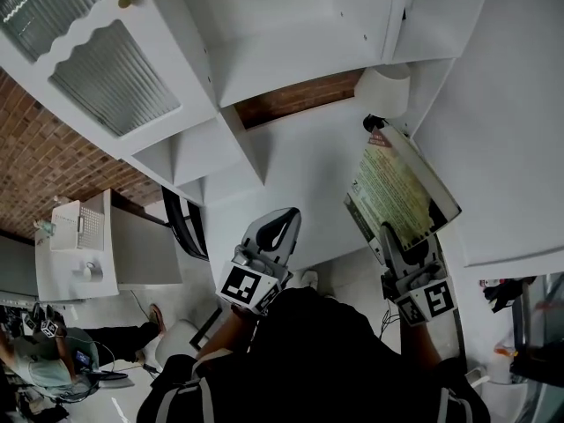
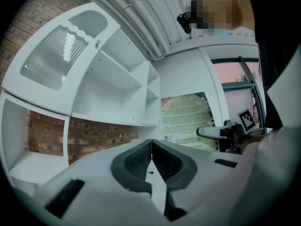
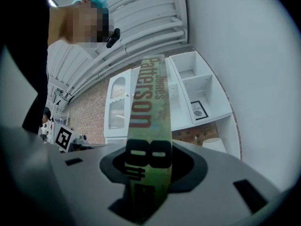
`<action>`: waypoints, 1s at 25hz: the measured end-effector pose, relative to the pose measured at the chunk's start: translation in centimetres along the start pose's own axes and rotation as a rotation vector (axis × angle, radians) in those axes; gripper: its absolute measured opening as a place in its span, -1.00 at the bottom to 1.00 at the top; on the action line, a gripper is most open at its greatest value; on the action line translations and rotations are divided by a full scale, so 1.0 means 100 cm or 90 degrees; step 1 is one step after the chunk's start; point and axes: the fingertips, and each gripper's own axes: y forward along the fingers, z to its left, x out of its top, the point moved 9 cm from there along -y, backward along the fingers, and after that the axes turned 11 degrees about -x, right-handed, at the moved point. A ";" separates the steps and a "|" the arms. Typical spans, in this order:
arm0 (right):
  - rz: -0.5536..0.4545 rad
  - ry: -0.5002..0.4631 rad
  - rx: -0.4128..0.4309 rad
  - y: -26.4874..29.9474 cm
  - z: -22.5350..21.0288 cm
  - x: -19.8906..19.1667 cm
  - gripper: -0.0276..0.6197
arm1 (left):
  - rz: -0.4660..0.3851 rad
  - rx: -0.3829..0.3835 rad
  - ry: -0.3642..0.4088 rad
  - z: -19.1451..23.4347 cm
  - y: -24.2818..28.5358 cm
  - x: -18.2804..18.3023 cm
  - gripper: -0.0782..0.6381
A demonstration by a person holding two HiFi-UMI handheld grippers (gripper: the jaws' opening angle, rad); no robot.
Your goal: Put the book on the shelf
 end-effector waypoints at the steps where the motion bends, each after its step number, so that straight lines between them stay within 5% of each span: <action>1: -0.003 -0.002 0.001 0.006 -0.002 0.002 -0.40 | 0.002 0.002 0.003 0.003 0.002 0.003 -0.73; 15: -0.023 -0.041 0.009 0.085 -0.017 0.032 -0.40 | 0.028 0.031 0.038 0.066 0.033 0.020 -0.73; 25: -0.054 -0.068 0.018 0.125 -0.023 0.058 -0.40 | 0.037 -0.007 0.040 0.087 0.067 0.036 -0.73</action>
